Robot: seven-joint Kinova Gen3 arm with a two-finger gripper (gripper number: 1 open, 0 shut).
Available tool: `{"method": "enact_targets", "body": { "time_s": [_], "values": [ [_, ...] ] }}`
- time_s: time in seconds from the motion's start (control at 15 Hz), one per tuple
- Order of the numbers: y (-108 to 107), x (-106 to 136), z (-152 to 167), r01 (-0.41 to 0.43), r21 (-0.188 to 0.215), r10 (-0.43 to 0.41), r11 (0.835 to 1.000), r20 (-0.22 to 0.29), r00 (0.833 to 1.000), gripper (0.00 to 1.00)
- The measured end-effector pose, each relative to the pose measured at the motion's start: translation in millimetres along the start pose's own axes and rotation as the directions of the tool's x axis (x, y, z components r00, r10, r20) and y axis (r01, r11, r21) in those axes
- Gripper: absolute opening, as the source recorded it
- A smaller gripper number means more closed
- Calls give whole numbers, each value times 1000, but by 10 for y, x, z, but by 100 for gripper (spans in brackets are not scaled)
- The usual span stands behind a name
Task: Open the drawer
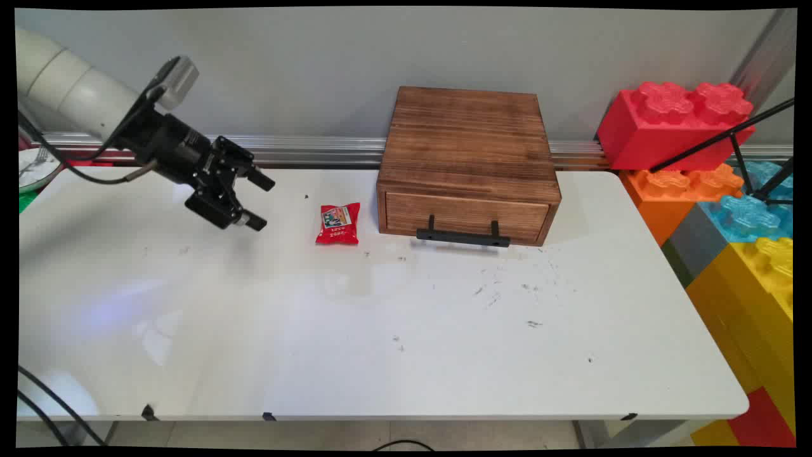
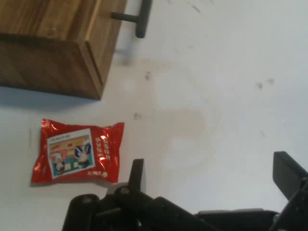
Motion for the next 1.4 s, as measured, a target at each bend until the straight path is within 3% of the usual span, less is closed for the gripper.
{"method": "enact_targets", "body": {
  "time_s": [0.27,0.53,0.93,1.4],
  "values": [
    [28,349,75,46,32,-46,998,-11,999,100],
    [112,796,402,22,43,-23,999,11,1000,100],
    [201,1385,1216,-47,50,44,998,58,997,100],
    [59,1760,2125,-146,66,138,987,109,984,100]
  ]
}}
